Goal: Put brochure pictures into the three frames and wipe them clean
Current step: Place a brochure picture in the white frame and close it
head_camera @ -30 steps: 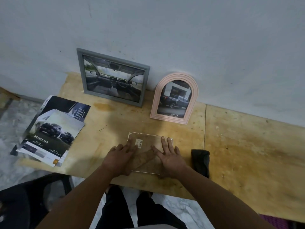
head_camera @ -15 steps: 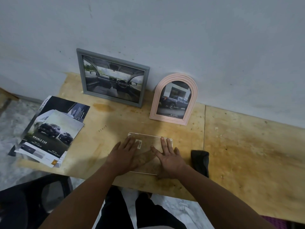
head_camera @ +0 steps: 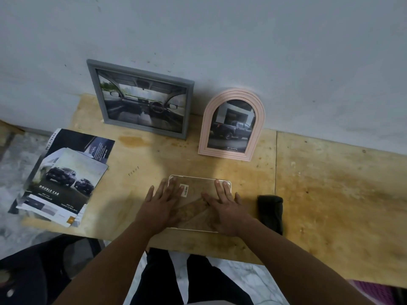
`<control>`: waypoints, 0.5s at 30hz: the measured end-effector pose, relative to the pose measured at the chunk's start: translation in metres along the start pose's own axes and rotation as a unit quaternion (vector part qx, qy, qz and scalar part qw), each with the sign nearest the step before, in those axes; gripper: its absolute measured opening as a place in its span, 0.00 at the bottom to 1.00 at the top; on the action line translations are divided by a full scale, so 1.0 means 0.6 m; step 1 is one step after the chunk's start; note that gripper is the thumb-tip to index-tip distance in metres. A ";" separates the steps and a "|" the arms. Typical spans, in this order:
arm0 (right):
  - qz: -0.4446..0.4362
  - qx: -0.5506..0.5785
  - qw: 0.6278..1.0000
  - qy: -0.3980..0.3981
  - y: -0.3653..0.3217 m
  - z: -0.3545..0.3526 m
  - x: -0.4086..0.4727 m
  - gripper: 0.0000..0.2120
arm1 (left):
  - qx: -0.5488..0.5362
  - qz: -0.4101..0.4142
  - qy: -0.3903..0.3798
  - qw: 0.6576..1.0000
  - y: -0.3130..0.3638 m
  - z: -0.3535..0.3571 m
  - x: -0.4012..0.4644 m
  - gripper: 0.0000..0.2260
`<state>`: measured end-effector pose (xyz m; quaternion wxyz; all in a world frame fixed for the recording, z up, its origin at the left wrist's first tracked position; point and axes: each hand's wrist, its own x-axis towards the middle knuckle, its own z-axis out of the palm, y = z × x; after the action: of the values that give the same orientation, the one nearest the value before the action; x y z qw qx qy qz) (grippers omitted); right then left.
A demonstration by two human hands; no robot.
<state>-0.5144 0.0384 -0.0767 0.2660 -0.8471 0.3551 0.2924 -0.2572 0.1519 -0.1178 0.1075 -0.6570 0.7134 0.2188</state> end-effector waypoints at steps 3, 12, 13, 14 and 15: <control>-0.001 0.004 1.000 -0.003 -0.001 -0.001 -0.001 0.49 | 0.001 -0.019 0.011 1.000 0.004 0.004 0.000 0.40; 0.018 0.005 0.998 0.056 0.021 0.016 -0.021 0.47 | 0.000 -0.014 0.032 0.999 0.002 0.008 -0.002 0.40; 0.018 0.001 0.998 0.055 0.023 0.018 -0.024 0.47 | -0.002 -0.015 0.028 1.000 0.002 0.006 -0.002 0.40; 0.019 -0.003 0.998 0.054 0.024 0.018 -0.027 0.47 | -0.005 -0.016 0.023 1.000 0.003 0.004 -0.002 0.40; 0.019 -0.006 0.999 0.051 0.025 0.016 -0.027 0.47 | -0.009 -0.018 0.020 1.000 0.003 0.002 -0.003 0.40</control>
<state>-0.5384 0.0430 -0.0760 0.2367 -0.8555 0.3825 0.2565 -0.2589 0.1543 -0.1176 0.0912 -0.6752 0.7012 0.2101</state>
